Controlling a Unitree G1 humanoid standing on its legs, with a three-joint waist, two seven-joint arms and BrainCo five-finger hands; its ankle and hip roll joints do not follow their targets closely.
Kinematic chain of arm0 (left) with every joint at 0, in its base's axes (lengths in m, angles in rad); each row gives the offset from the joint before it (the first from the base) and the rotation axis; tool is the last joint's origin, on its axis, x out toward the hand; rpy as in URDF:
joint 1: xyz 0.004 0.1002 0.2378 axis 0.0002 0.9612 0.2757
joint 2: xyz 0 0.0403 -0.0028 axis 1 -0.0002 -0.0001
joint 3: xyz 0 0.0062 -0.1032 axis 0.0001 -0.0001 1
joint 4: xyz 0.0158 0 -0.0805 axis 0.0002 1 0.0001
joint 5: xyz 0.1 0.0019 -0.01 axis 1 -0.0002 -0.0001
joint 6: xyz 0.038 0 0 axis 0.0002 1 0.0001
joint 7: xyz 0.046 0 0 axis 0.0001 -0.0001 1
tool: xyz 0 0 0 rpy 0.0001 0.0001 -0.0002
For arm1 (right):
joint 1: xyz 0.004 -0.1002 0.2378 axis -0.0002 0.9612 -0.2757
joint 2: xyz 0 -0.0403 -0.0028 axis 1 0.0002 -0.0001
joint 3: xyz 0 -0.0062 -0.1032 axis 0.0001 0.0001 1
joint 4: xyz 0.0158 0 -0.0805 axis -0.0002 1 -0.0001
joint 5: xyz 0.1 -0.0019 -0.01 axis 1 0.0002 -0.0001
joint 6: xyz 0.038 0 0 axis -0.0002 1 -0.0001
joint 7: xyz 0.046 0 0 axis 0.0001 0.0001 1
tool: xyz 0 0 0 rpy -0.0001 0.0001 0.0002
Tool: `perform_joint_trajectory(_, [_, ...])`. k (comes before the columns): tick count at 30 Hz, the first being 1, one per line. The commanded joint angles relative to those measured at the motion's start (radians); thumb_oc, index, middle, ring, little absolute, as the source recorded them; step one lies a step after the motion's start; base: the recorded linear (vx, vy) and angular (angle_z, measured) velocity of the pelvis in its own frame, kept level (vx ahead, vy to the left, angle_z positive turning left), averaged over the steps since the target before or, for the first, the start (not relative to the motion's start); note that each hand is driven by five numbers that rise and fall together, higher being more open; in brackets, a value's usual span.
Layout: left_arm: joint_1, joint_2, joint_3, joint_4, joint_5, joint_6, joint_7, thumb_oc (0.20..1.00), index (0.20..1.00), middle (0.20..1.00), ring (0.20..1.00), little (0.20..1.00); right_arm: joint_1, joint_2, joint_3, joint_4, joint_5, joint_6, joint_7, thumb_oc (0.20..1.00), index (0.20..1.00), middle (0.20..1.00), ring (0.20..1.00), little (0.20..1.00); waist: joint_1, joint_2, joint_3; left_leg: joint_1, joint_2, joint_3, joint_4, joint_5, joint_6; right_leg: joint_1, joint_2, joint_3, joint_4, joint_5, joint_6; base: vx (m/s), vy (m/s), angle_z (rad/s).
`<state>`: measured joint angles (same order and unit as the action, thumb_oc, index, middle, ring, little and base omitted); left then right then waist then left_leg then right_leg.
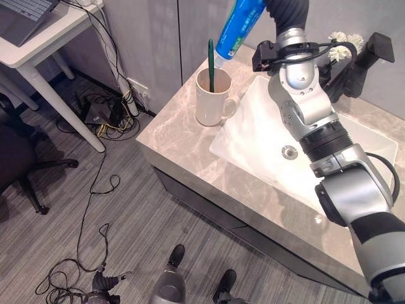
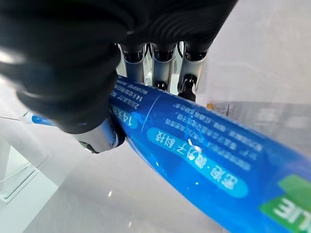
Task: Put brush and paste in cup on sink, flatten towel.
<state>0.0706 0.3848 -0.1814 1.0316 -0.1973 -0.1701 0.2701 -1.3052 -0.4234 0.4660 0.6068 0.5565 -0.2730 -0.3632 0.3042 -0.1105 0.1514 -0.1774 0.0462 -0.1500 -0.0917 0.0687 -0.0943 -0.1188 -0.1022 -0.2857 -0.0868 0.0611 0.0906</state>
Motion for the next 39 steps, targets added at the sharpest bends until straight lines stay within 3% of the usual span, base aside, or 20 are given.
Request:
perform_joint_trajectory(1, [-0.018, 0.033, -0.032, 0.031, -0.014, -0.012, 0.007, 1.0, 1.0, 1.0, 1.0, 1.0, -0.037, -0.012, -0.019, -0.019, 0.002, -0.068, 0.006, 0.2, 0.2, 0.2, 0.2, 0.2, 0.013, -0.039, -0.002, 0.005, -0.036, 0.005, 0.035, -0.028, 0.072, 0.095, -0.082, 0.057, -0.001, 0.028, 0.087, 0.0, 0.0, 0.0])
perform_joint_trajectory(22, [0.133, 0.113, -0.048, -0.399, -0.008, -0.006, -0.043, 1.0, 1.0, 1.0, 1.0, 1.0, 0.025, 0.0, -0.056, 0.006, -0.076, -0.033, -0.014, 0.2, 0.2, 0.2, 0.2, 0.2, 0.034, -0.013, 0.019, -0.02, -0.043, -0.021, 0.037, -0.022, 0.08, 0.084, -0.084, 0.039, -0.001, 0.024, 0.087, -0.01, 0.003, 0.0])
perform_joint_trajectory(24, [0.113, 0.094, -0.058, -0.297, 0.033, -0.021, -0.019, 1.0, 1.0, 1.0, 1.0, 1.0, 0.037, 0.037, -0.059, 0.024, -0.077, -0.036, -0.021, 0.2, 0.2, 0.2, 0.2, 0.2, 0.031, -0.017, 0.024, -0.022, -0.041, -0.02, 0.038, -0.021, 0.08, 0.079, -0.083, 0.042, -0.001, 0.023, 0.086, 0.0, 0.0, 0.0])
perform_joint_trajectory(26, [0.112, 0.093, -0.058, -0.246, 0.039, -0.021, -0.028, 1.0, 1.0, 1.0, 1.0, 1.0, 0.011, 0.006, -0.04, 0.028, -0.098, -0.029, -0.023, 0.2, 0.2, 0.2, 0.2, 0.2, 0.043, -0.022, 0.027, -0.029, -0.046, -0.032, 0.041, -0.019, 0.078, 0.079, -0.083, 0.038, -0.001, 0.022, 0.087, -0.01, -0.006, -0.02])
perform_joint_trajectory(38, [0.094, 0.097, -0.035, -0.254, 0.027, -0.028, -0.019, 1.0, 1.0, 1.0, 1.0, 1.0, 0.097, -0.018, -0.038, -0.047, -0.072, -0.025, 0.027, 0.2, 0.2, 0.2, 0.2, 0.2, 0.041, -0.021, 0.029, -0.019, -0.046, -0.027, 0.032, -0.017, 0.078, 0.08, -0.083, 0.041, -0.001, 0.019, 0.087, 0.0, 0.002, 0.06])
perform_joint_trajectory(39, [0.093, 0.094, -0.033, -0.25, 0.023, -0.028, -0.019, 1.0, 1.0, 1.0, 1.0, 1.0, 0.102, -0.017, -0.034, -0.05, -0.066, -0.023, 0.037, 0.442, 0.442, 0.442, 0.442, 0.442, 0.04, -0.022, 0.029, -0.018, -0.045, -0.026, 0.032, -0.017, 0.078, 0.081, -0.083, 0.041, -0.001, 0.018, 0.087, 0.0, 0.0, 0.0])
